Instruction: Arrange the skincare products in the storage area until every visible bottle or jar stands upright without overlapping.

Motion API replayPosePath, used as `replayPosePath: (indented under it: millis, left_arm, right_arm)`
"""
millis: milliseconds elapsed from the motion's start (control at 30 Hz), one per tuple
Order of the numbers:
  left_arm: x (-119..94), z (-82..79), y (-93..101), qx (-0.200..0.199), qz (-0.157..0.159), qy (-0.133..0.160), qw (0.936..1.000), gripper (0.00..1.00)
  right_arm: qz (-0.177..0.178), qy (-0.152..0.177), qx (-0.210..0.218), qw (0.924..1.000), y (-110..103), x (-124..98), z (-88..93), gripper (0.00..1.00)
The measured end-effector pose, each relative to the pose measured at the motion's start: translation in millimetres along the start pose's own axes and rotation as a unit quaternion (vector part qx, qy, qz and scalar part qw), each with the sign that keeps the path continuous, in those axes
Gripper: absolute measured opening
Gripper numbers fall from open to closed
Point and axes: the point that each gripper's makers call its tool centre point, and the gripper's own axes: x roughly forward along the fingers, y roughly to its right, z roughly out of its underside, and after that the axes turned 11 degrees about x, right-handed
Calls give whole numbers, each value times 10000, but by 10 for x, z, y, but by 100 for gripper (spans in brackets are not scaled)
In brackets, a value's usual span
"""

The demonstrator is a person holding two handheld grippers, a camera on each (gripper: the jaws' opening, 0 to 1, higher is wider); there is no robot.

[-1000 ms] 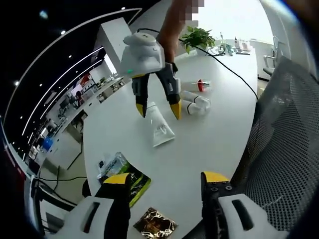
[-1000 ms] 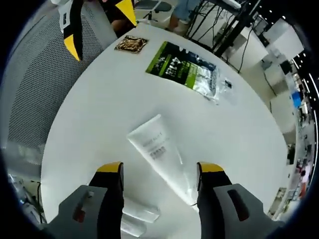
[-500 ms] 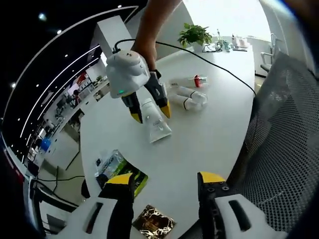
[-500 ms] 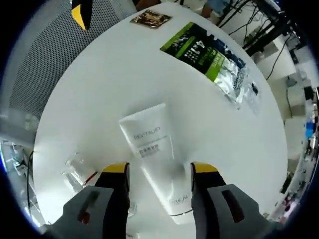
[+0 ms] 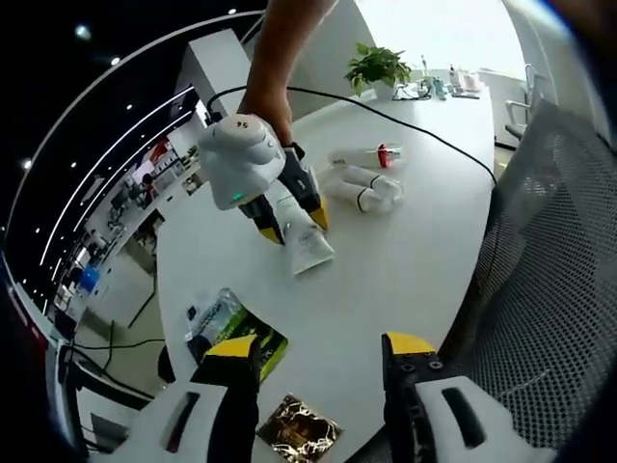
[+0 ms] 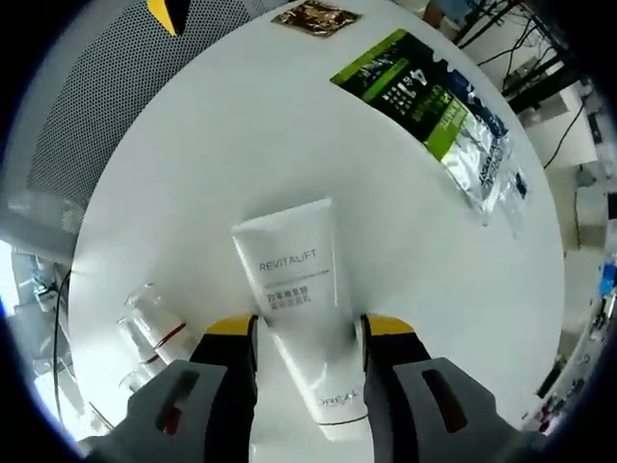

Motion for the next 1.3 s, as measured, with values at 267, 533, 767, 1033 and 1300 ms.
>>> replayPosePath:
  millis: [267, 533, 767, 1033, 1300]
  left_arm:
    - [-4, 3, 9, 16, 18, -9, 10000, 51]
    - [-10, 15, -10, 19, -23, -10, 10000, 51]
    - [-18, 23, -24, 14, -53, -26, 10000, 50]
    - [-20, 24, -39, 10, -79, -31, 10000, 50]
    - [-27, 24, -52, 15, -111, -32, 9999, 50]
  right_arm:
    - [17, 35, 91, 10000, -4, -9, 3, 41]
    - [34, 9, 298, 9995, -38, -9, 25, 32]
    - [93, 274, 917, 9954, -32, -28, 57, 29]
    - [443, 849, 1611, 9823, 53, -222, -25, 27]
    - [933, 1343, 2171, 9624, 192, -480, -89, 26]
